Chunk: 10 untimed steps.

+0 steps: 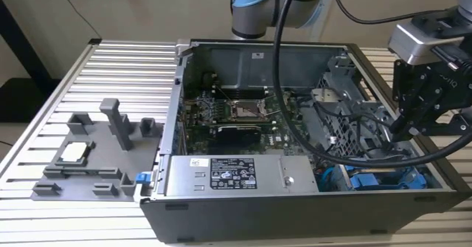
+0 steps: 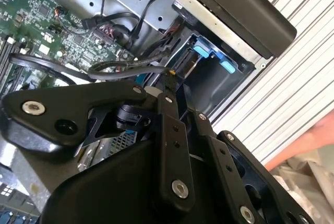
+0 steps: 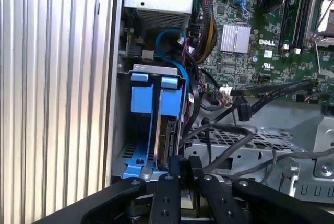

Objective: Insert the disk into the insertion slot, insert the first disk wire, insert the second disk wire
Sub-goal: 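Insert the first disk wire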

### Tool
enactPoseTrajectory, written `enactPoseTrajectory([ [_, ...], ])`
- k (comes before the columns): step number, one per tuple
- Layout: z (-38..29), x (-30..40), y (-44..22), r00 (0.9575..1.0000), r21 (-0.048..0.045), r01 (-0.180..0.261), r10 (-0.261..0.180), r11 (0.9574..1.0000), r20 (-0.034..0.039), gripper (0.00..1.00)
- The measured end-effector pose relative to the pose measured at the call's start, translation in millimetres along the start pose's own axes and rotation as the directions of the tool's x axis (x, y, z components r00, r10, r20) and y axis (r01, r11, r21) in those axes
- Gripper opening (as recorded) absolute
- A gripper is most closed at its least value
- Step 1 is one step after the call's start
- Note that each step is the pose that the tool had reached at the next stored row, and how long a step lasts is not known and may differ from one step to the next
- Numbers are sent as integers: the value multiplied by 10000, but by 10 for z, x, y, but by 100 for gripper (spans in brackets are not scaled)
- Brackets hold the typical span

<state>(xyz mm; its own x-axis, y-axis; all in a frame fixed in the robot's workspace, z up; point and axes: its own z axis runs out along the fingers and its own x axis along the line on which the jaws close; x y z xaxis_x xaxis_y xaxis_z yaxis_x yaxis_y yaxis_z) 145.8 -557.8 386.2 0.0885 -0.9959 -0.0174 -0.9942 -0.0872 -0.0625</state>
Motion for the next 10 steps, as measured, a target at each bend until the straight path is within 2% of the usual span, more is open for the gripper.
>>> enactPoseTrajectory([
  [6,51,4,-30,9999,-68,-165,165,9998,-7,19],
  [10,73,12,-120,9999,-278,-169,168,9995,-38,19],
])
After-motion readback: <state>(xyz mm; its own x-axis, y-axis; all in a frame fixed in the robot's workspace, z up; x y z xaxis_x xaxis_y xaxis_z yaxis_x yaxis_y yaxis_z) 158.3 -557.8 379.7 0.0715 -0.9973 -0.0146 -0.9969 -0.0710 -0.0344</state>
